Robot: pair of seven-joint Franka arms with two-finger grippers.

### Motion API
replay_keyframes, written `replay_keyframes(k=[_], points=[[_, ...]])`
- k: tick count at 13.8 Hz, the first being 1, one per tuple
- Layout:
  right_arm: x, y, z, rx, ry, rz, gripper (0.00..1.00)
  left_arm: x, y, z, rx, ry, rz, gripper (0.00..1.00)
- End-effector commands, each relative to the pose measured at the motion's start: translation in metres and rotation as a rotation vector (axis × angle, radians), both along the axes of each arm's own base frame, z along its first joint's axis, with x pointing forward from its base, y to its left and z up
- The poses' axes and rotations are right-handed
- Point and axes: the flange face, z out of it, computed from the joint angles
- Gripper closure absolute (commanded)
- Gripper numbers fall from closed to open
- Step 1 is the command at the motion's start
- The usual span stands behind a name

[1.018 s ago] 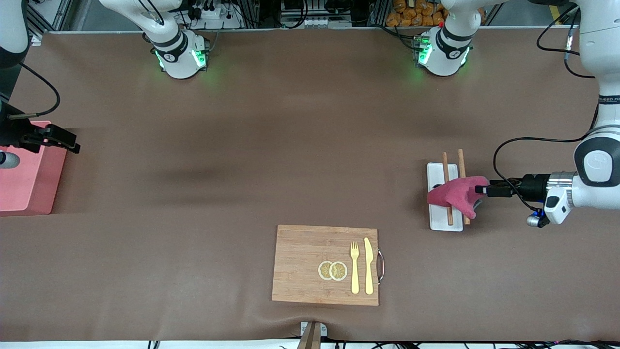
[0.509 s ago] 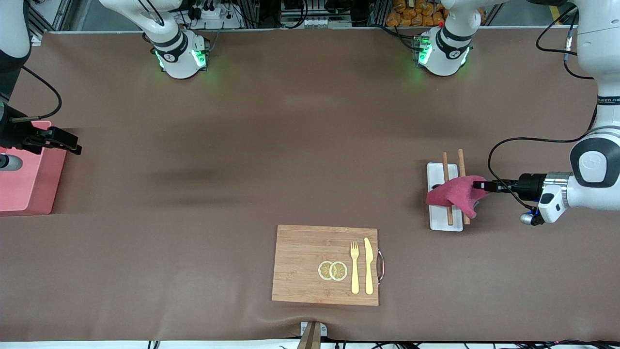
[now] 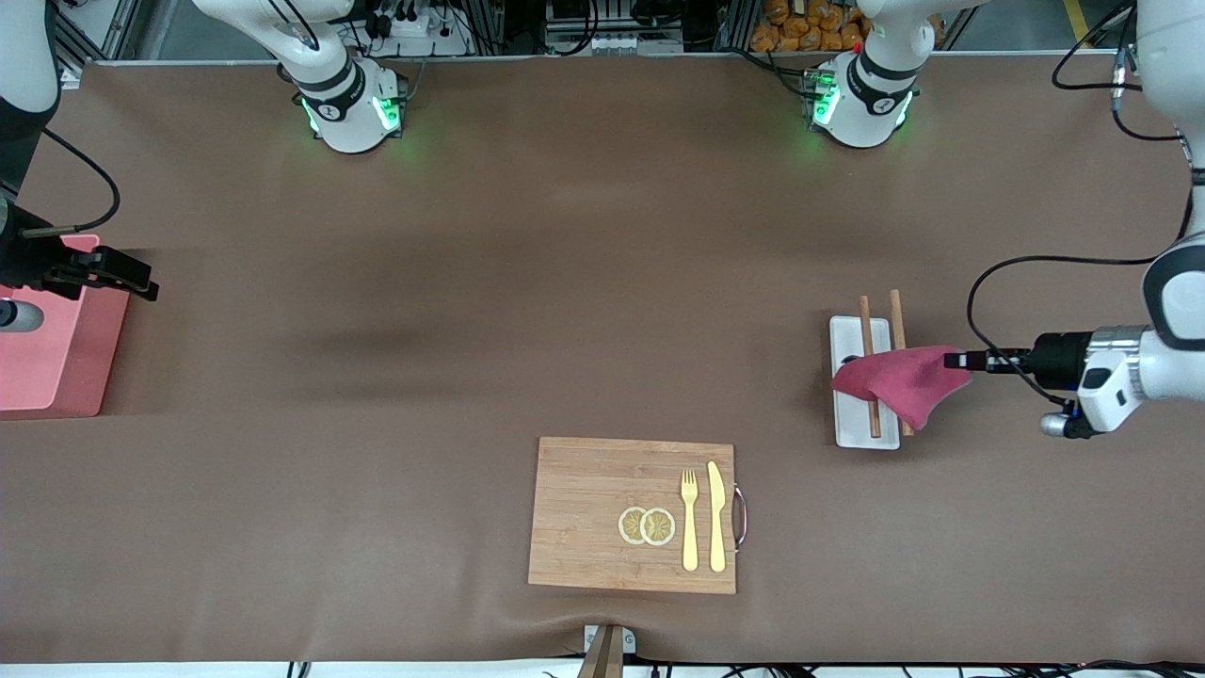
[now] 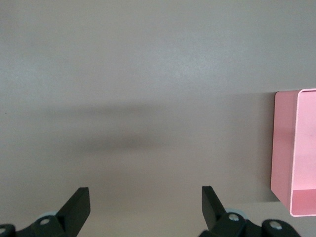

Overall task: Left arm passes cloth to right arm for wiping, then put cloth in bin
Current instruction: 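Lift the cloth with the left gripper and carry it toward the table middle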

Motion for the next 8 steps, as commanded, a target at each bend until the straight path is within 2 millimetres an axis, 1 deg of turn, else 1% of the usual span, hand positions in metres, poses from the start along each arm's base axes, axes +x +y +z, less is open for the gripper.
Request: replay_keyframes(k=[1, 2, 3, 4, 5, 6, 7, 8], points=[[0.005, -0.006, -0.008, -0.019, 0.017, -0.009, 0.0, -0.009, -0.062, 0.07, 0.081, -0.045, -0.051, 1.0], [0.006, -0.008, -0.011, -0.019, 0.022, -0.026, 0.0, -0.01, -0.087, 0.091, 0.083, -0.073, -0.079, 1.0], [0.006, -0.003, -0.01, -0.015, 0.021, -0.093, 0.0, -0.013, -0.119, 0.101, 0.068, -0.082, -0.124, 1.0], [0.005, 0.002, -0.011, -0.023, 0.04, -0.209, 0.0, -0.015, -0.148, 0.112, 0.062, -0.077, -0.141, 1.0], [0.0, 0.009, -0.013, -0.029, 0.084, -0.295, 0.0, -0.019, -0.185, 0.127, 0.059, -0.064, -0.14, 1.0], [-0.001, 0.02, -0.011, -0.035, 0.096, -0.329, 0.0, -0.027, -0.227, 0.136, 0.061, -0.038, -0.131, 1.0], [-0.001, 0.039, -0.01, -0.038, 0.097, -0.33, 0.0, -0.037, -0.265, 0.136, 0.069, 0.008, -0.114, 1.0], [0.0, 0.049, -0.009, -0.035, 0.098, -0.391, 0.0, -0.048, -0.306, 0.135, 0.079, 0.035, -0.107, 1.0]])
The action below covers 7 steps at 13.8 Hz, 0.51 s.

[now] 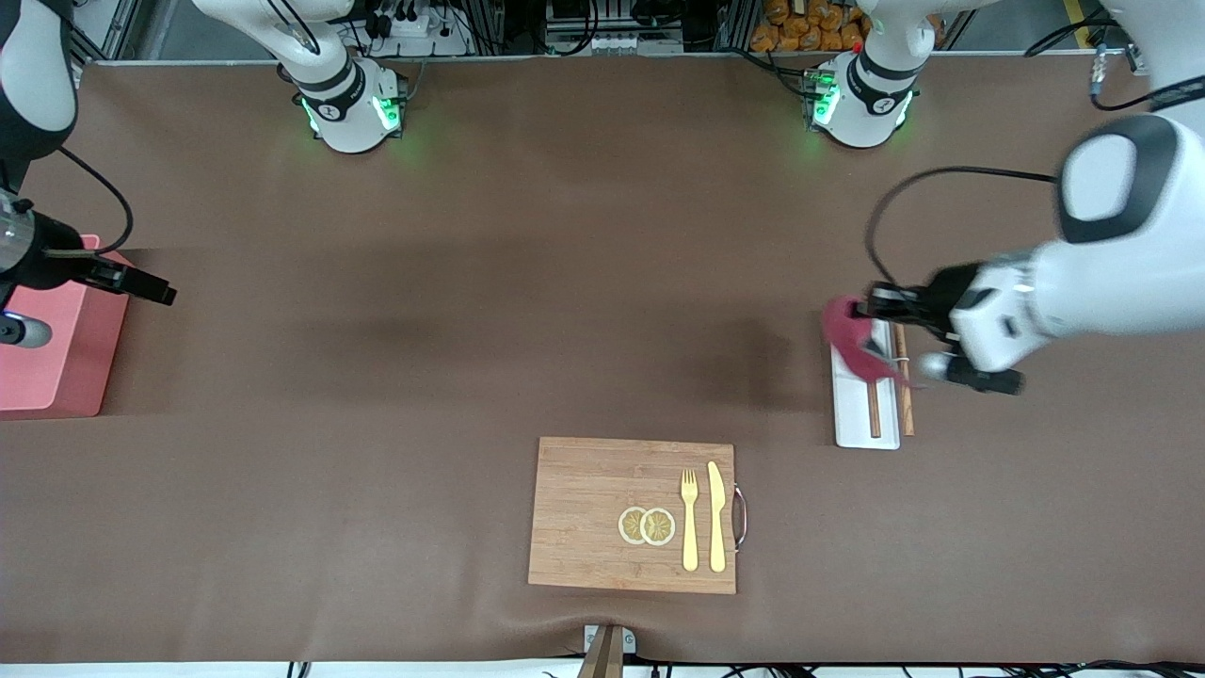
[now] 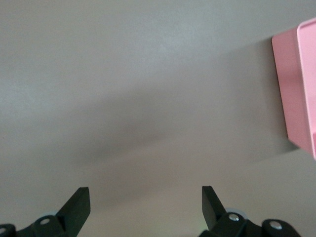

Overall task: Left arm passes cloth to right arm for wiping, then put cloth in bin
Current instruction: 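Lift the cloth with the left gripper and carry it toward the table middle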

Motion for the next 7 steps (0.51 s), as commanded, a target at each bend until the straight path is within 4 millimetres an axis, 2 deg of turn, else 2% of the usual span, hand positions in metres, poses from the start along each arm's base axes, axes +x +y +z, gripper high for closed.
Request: replay_keyframes(k=[1, 3, 5, 7], points=[[-0.002, 0.036, 0.006, 0.002, 0.032, -0.163, 0.0, -0.019, -0.092, 0.006, 0.035, 0.042, 0.014, 1.0], [-0.008, 0.05, 0.004, 0.05, 0.092, -0.291, 0.0, -0.031, -0.154, 0.004, 0.029, 0.05, 0.059, 1.0], [-0.009, 0.058, -0.005, 0.075, 0.153, -0.402, 0.0, -0.051, -0.217, -0.004, 0.015, 0.051, 0.076, 1.0], [-0.009, 0.065, -0.016, 0.119, 0.247, -0.556, 0.0, -0.068, -0.257, -0.002, -0.03, 0.055, 0.128, 1.0]])
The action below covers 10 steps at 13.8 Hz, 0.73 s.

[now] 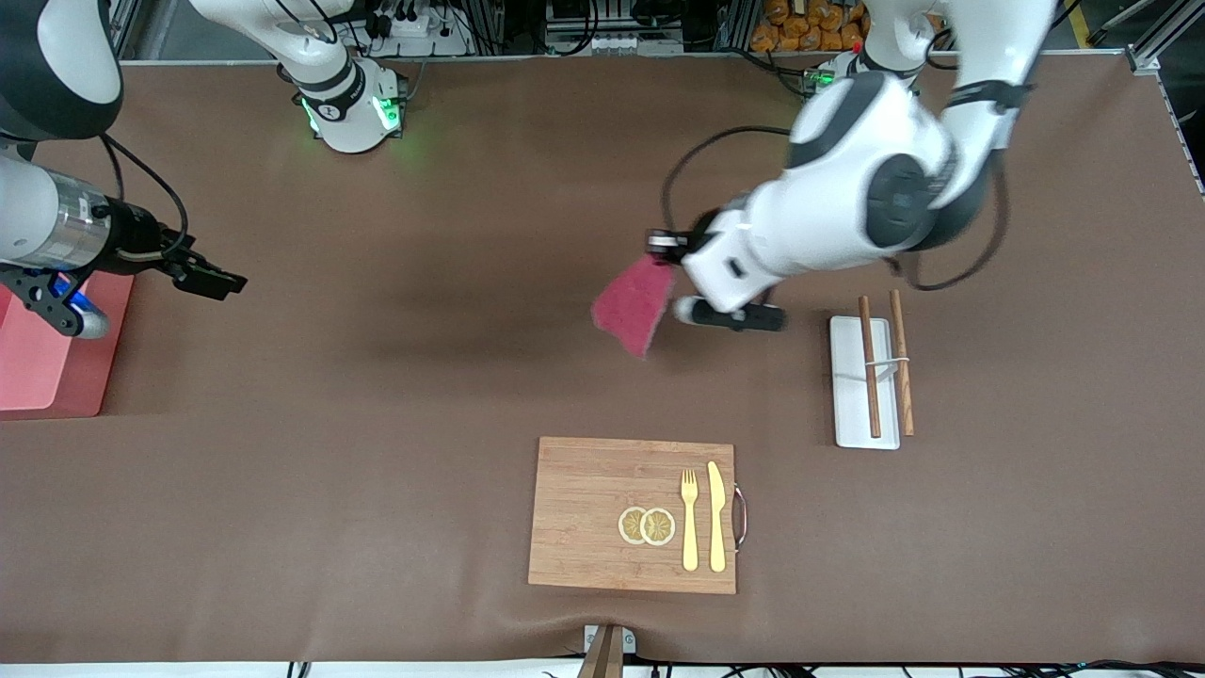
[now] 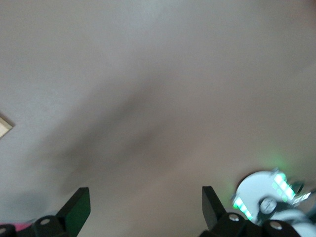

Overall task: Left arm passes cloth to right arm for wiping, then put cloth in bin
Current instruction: 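Lift the cloth with the left gripper and carry it toward the table middle, then bring the cloth to the right gripper while the right gripper reaches it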

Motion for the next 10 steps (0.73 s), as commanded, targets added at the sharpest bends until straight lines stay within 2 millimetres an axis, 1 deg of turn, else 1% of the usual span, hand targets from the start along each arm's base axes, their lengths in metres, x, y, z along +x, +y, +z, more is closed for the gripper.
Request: replay_keyframes(k=[1, 2, 3, 4, 5, 6, 8, 9, 10], points=[[0.005, 0.011, -0.018, 0.054, 0.132, -0.214, 0.0, -0.012, -0.049, 0.009, -0.066, 0.009, 0.088, 1.0], [0.008, 0.019, -0.027, 0.076, 0.187, -0.303, 0.0, -0.019, -0.062, 0.016, -0.078, 0.005, 0.119, 1.0], [0.012, 0.025, -0.041, 0.09, 0.252, -0.386, 0.0, -0.019, -0.068, 0.02, -0.101, -0.01, 0.153, 1.0], [0.014, 0.032, -0.052, 0.111, 0.303, -0.422, 0.0, -0.019, -0.077, 0.023, -0.149, -0.015, 0.192, 1.0], [0.013, 0.044, -0.062, 0.141, 0.351, -0.433, 0.0, -0.022, -0.088, 0.03, -0.213, 0.005, 0.251, 1.0], [0.013, 0.053, -0.067, 0.174, 0.385, -0.459, 0.0, -0.026, -0.097, 0.035, -0.249, 0.004, 0.288, 1.0], [0.022, 0.064, -0.09, 0.263, 0.493, -0.551, 0.0, -0.038, -0.115, 0.042, -0.281, 0.0, 0.348, 1.0], [0.025, 0.072, -0.095, 0.302, 0.531, -0.575, 0.0, -0.043, -0.121, 0.046, -0.292, 0.009, 0.379, 1.0], [0.026, 0.083, -0.095, 0.312, 0.547, -0.586, 0.0, -0.044, -0.124, 0.047, -0.296, 0.049, 0.439, 1.0]])
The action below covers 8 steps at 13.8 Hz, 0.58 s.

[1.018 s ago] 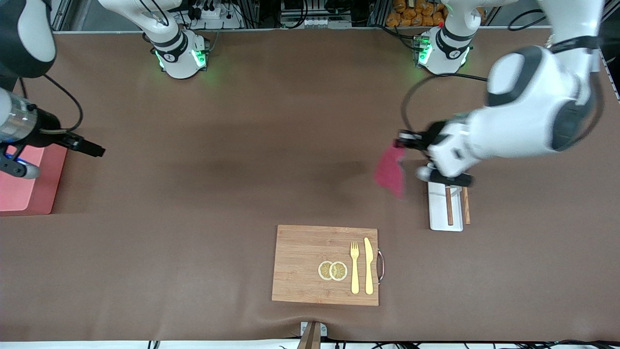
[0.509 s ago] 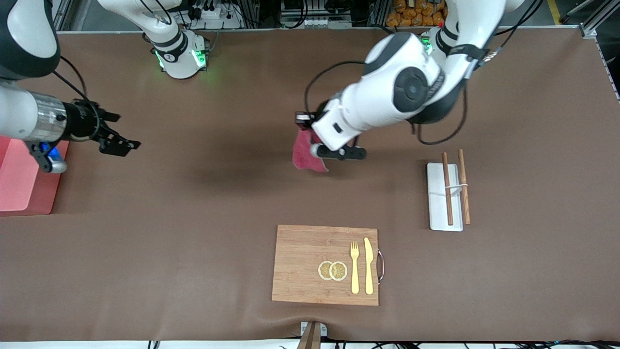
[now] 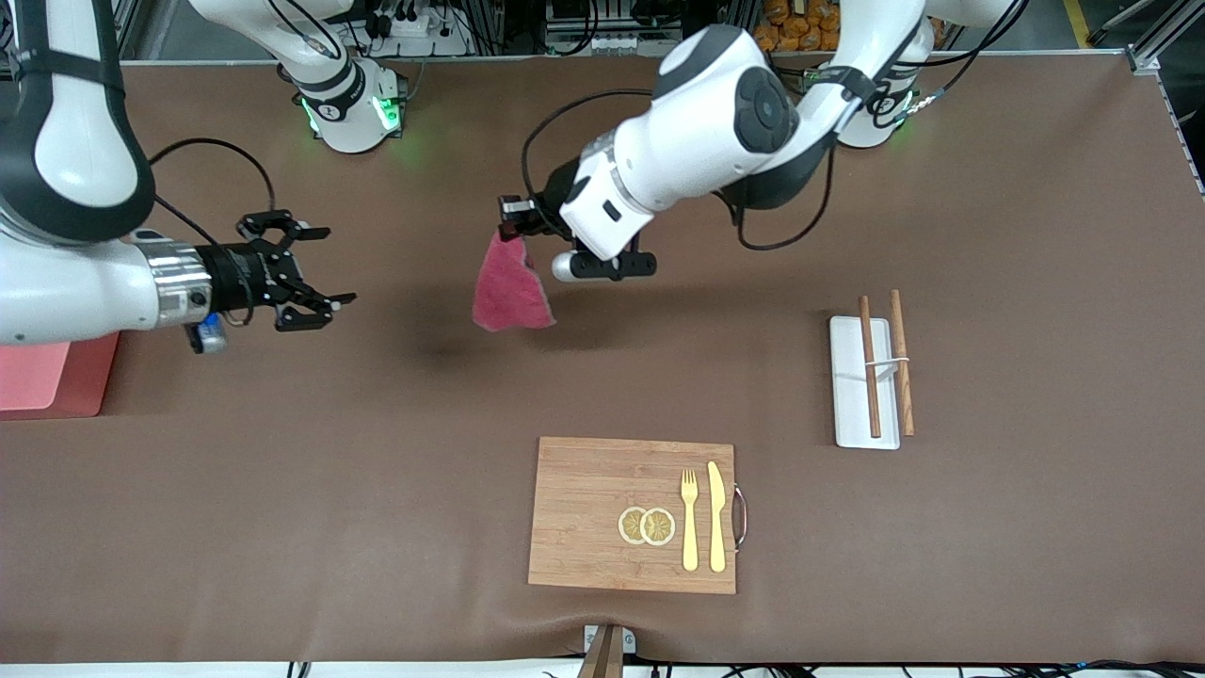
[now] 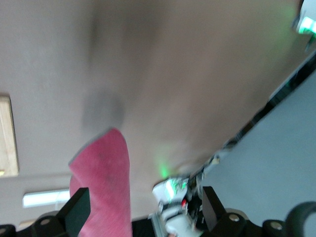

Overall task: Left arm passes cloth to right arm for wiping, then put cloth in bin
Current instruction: 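Bring the cloth to the right gripper while the right gripper reaches it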

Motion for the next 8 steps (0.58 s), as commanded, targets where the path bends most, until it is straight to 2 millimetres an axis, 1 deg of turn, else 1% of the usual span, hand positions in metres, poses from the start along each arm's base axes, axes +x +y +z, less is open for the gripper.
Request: replay_keyframes(k=[1, 3, 4, 5, 6, 7, 8], points=[[0.004, 0.028, -0.003, 0.025, 0.056, -0.067, 0.0, -0.001, -0.009, 0.011, -0.059, 0.076, 0.118, 1.0], [0.003, 0.059, -0.002, -0.012, 0.069, -0.09, 0.0, -0.002, -0.011, 0.014, -0.067, 0.105, 0.154, 1.0], [0.002, 0.073, -0.001, 0.014, 0.072, -0.101, 0.0, -0.005, -0.015, 0.019, -0.084, 0.107, 0.178, 1.0], [-0.002, 0.094, -0.008, 0.033, 0.085, -0.087, 0.0, -0.004, -0.016, 0.02, -0.096, 0.118, 0.213, 1.0], [-0.008, 0.111, -0.014, 0.031, 0.097, -0.07, 0.0, -0.002, -0.016, 0.022, -0.109, 0.118, 0.24, 1.0], [-0.012, 0.122, -0.016, 0.027, 0.113, -0.065, 0.0, -0.001, -0.015, 0.022, -0.115, 0.113, 0.249, 1.0], [-0.017, 0.136, -0.015, 0.025, 0.147, -0.078, 0.0, -0.002, -0.016, 0.023, -0.117, 0.113, 0.249, 1.0]])
